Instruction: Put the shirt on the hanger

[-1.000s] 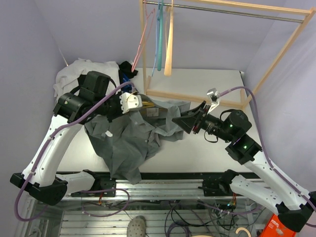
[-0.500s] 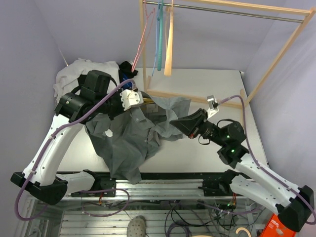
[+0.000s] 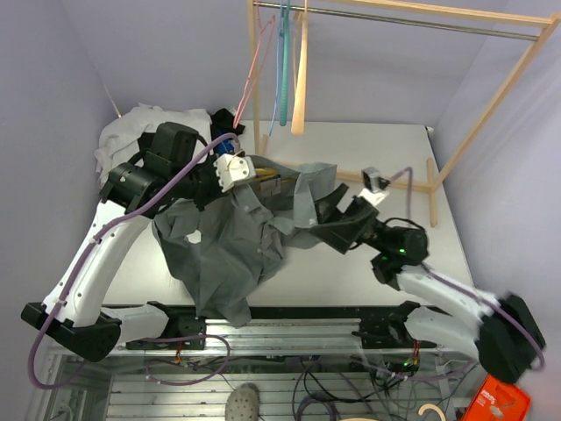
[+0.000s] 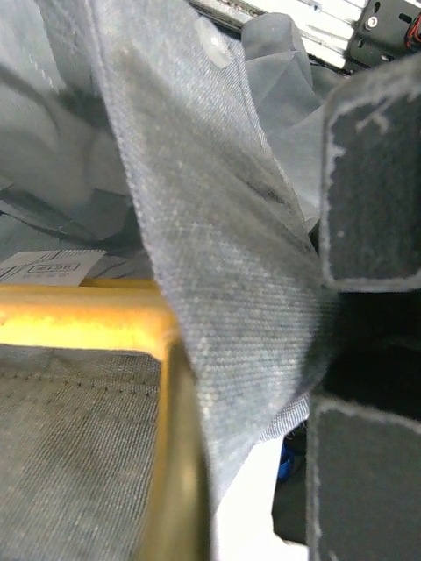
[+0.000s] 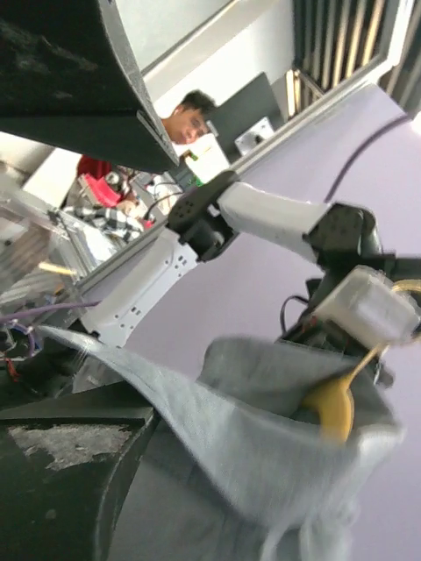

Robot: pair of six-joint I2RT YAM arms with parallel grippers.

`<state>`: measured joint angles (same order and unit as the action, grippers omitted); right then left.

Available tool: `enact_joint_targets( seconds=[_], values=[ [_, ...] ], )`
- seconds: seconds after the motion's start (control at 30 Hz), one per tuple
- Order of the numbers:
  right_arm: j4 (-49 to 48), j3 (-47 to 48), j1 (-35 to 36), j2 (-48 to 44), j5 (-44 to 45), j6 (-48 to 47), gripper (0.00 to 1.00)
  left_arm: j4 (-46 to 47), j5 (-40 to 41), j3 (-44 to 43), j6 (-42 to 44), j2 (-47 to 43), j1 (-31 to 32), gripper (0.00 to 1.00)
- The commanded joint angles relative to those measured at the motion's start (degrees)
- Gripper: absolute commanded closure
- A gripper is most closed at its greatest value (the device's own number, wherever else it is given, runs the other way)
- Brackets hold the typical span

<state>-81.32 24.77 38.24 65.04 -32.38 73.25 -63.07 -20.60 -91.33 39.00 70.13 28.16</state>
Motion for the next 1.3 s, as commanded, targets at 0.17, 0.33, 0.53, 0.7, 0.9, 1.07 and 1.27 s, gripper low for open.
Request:
enact_joint_targets(
  seconds=[0.17,0.33,0.53,0.7,0.9,1.07,1.27],
  values=[
    [83.49,21.93,0.08,-28.91,0.4,-55.15,0.0,-1.36,-6.0,-1.52,4.28,1.12,-0.25,0.93],
    [100.26,23.62,0.15,-27.94,-1.46,-62.66,0.0,-6.41,-12.84,-5.29,6.24,3.98,-0.23,0.93],
    [103.08,22.61,0.09,-36.11,6.87,-77.56,0.0,-20.06,-26.54,-9.76,19.54,6.86,-0.21,0.93],
    [102.35,21.58,0.11,-46.99,19.88,-97.5,0.0,-23.06,-25.51,-10.14,22.1,6.23,1.41,0.93],
    [117.81,28.96,0.13,-42.05,17.04,-104.07,0.03,-23.15,-20.34,-9.24,22.68,6.18,6.34,0.93],
    [122.25,30.45,0.13,-35.87,7.74,-103.99,0.06,-23.07,-18.02,-10.62,23.17,7.47,8.81,0.93],
    [128.52,35.19,0.17,-27.64,2.34,-107.23,0.16,-22.98,-13.6,-11.06,25.28,8.19,9.1,0.93]
  ],
)
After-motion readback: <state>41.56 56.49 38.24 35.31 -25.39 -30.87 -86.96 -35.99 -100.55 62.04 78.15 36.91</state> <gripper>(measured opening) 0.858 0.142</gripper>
